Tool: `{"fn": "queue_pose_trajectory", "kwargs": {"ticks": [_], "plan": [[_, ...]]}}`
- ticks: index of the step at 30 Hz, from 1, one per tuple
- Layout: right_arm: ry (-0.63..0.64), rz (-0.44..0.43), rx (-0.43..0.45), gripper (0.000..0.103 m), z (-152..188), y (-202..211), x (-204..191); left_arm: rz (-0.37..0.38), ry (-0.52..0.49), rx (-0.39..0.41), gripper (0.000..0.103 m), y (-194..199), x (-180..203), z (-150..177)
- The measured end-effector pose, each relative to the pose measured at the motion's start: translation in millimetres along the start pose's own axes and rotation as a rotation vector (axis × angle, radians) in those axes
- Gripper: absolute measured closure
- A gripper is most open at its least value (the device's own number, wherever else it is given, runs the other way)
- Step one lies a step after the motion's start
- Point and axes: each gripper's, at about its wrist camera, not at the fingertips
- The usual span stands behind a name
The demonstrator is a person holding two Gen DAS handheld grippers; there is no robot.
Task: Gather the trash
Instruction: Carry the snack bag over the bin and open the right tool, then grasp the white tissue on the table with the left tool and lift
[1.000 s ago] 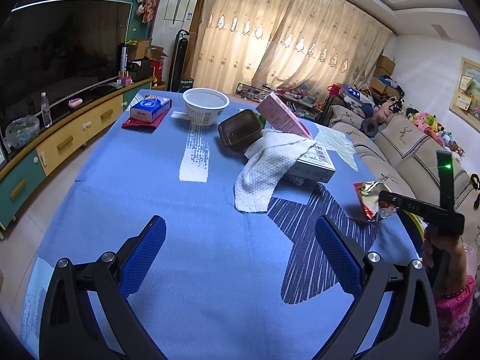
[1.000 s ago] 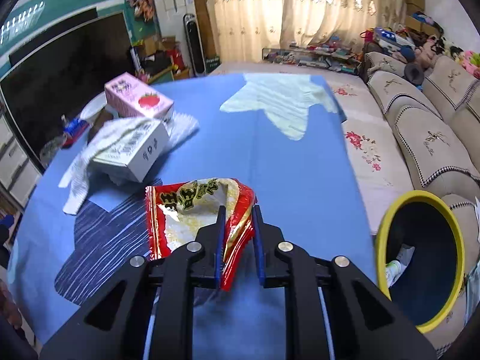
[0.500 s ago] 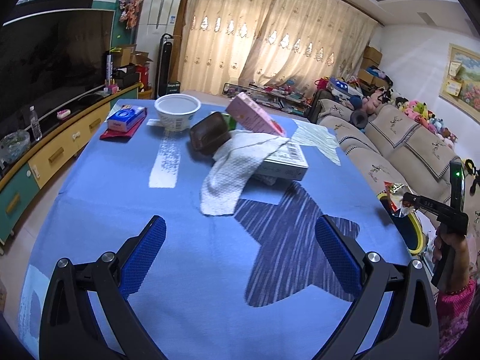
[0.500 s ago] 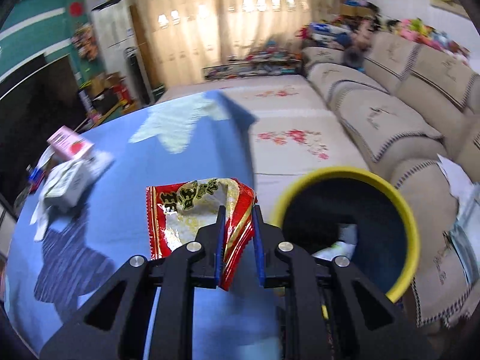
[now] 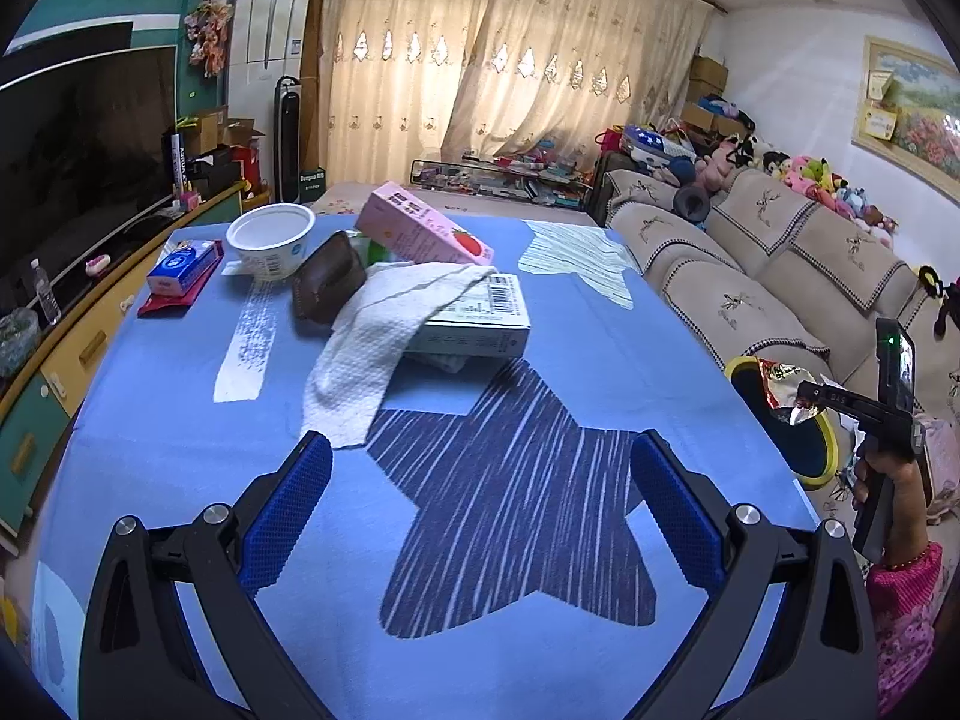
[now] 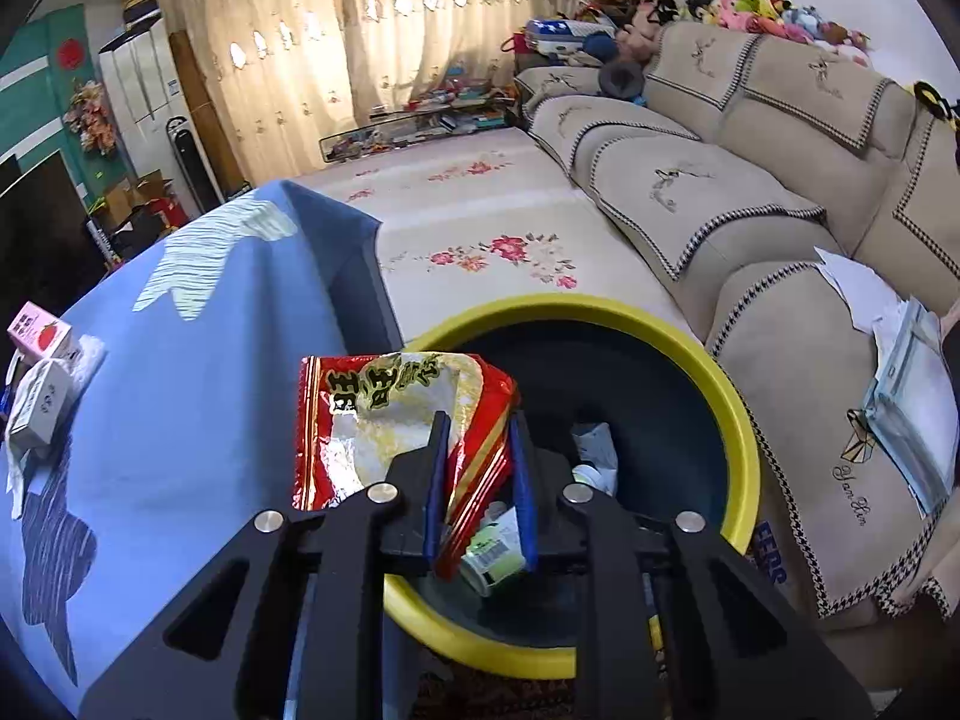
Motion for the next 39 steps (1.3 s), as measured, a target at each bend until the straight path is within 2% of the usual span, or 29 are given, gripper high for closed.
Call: {"fn": "queue_pose_trajectory", "kwargs": {"ticks": [4, 5, 11, 16, 20, 27, 34, 39], "plan": [[-0.019, 0.009, -0.002, 0.077, -0.7, -7.6, 8.6, 0.0, -0.013, -0.014, 0.005, -6.5, 8.6, -2.1], [-0.021, 0.012, -0.002, 0.072, -0.4, -8.5, 10.7, 0.001, -0.015, -0.017, 0.005, -7.6, 9.9, -2.0], [-0.031, 0.01, -0.004, 0.058, 1.1, -12.2, 16.5, 0.004, -0.03, -0.032, 0.005, -15.9, 16.2, -2.0], [-0.038, -0.001, -0.008, 0.056, 4.6, -11.6, 16.0, -0.001, -0.034, -0.035, 0.005, -21.2, 16.7, -3.1], [-0.037, -0.01, -0.002, 0.052, 4.8, -8.0, 16.9, -0.032, -0.048, -0.032, 0.005, -28.0, 13.6, -8.6], [-0.037, -0.025, -0.014, 0.052, 7.3, -8.0, 14.0, -0.1, -0.076, -0.01, 0.005, -54.6, -7.1, -36.7], [-0.027, -0.028, -0.032, 0.052, 10.5, -13.1, 5.8, -0.04, -0.05, -0.084, 0.005, -113.8, -28.9, -71.9], [-0.015, -0.03, -0.049, 0.051, 10.5, -19.7, -0.4, -0.009, -0.016, -0.129, 0.005, -146.4, -36.2, -83.1]]}}
Point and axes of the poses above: each gripper's, at about its wrist camera, not at the fingertips, and y roughly against the way its jaws point, x to its right, z to its underside, and after that the axes turned 7 degrees about -z, right-handed
